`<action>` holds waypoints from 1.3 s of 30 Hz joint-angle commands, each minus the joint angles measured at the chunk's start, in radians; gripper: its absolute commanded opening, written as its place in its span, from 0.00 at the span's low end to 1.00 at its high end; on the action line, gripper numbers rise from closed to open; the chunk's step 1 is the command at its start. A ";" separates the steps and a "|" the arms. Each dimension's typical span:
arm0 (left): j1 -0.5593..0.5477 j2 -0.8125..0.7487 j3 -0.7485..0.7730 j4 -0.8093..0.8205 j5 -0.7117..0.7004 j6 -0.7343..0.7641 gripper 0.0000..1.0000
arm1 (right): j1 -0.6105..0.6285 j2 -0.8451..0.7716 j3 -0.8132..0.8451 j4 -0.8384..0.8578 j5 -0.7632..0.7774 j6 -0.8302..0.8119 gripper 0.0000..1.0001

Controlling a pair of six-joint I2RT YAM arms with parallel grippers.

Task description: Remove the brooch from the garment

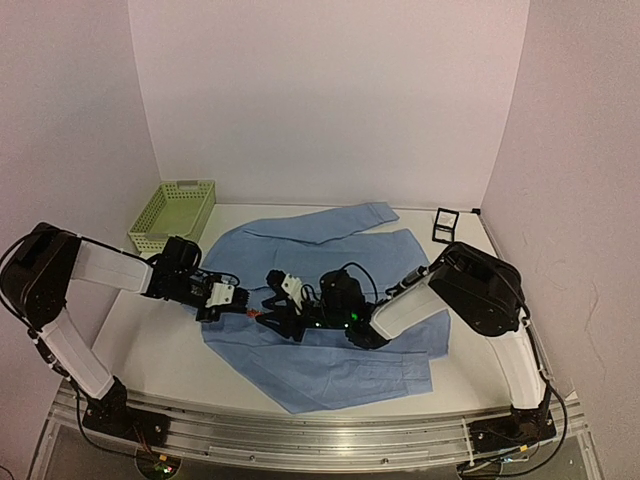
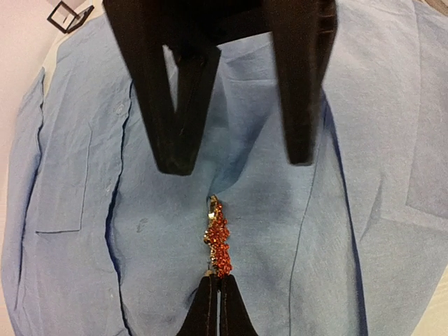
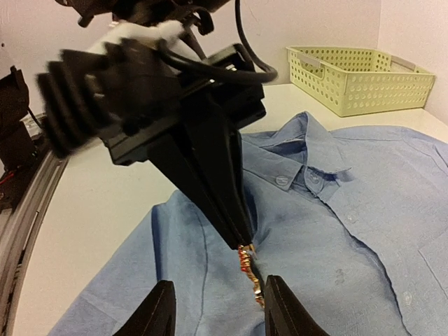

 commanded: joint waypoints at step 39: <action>-0.003 -0.244 -0.505 0.619 0.034 0.405 0.00 | 0.194 0.111 0.036 0.008 0.453 -0.311 0.31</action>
